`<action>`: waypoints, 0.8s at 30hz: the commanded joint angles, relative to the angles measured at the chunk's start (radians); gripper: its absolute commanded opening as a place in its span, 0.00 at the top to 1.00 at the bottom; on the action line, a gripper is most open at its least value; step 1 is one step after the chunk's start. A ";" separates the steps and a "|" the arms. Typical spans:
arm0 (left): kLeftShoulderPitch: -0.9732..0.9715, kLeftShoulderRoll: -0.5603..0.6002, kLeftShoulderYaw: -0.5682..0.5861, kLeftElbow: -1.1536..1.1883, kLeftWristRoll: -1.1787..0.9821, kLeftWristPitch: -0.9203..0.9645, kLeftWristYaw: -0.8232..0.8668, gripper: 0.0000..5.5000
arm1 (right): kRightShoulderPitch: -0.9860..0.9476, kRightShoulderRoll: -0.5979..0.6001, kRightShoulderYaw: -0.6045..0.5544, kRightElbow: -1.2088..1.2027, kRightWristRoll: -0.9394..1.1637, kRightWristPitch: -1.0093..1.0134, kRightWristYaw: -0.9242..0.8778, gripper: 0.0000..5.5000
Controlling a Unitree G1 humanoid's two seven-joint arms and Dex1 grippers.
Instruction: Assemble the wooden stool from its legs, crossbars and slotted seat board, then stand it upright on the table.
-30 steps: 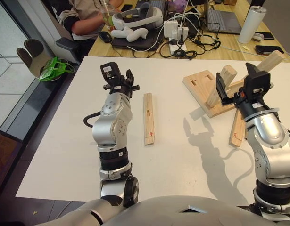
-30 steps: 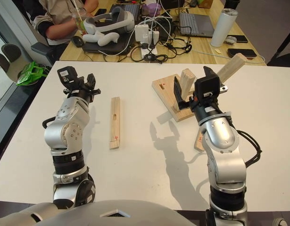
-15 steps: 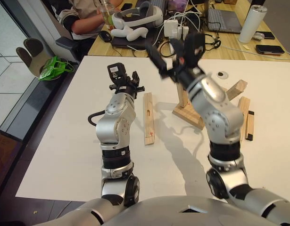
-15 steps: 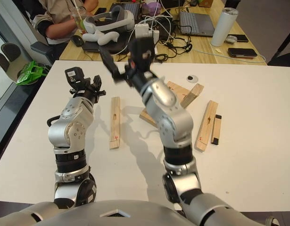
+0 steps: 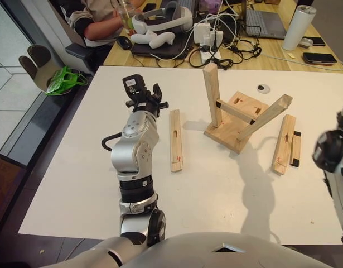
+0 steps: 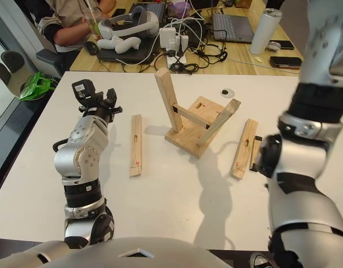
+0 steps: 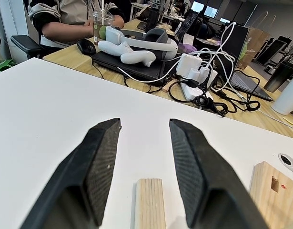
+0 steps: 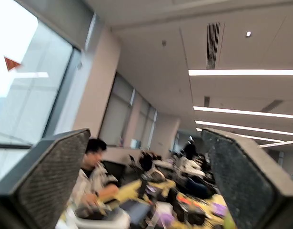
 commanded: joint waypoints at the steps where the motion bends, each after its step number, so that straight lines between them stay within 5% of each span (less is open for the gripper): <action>1: 0.009 -0.012 0.002 -0.016 -0.006 0.018 0.008 0.65 | 0.367 -0.150 0.137 0.047 -0.084 -0.012 0.253 0.22; 6: 0.055 0.009 -0.025 -0.080 -0.026 0.094 -0.036 0.65 | 0.765 -0.242 0.272 -0.363 0.022 0.165 0.489 0.22; 9: 0.109 0.033 -0.026 -0.143 -0.034 0.152 -0.057 0.65 | 0.856 -0.190 0.306 -0.576 0.109 0.270 0.489 0.22; 17: 0.191 0.070 -0.003 -0.195 -0.041 0.192 -0.091 0.65 | 0.690 0.252 0.425 -0.504 0.119 0.347 0.185 0.22; 20: 0.285 0.074 -0.058 -0.248 -0.022 0.036 -0.131 0.65 | 0.648 0.355 0.460 -0.546 0.166 0.372 0.160 0.22; 24: 0.456 0.126 -0.130 -0.361 0.024 -0.139 -0.189 0.65 | 0.548 0.409 0.259 -0.700 0.337 0.382 0.089 0.22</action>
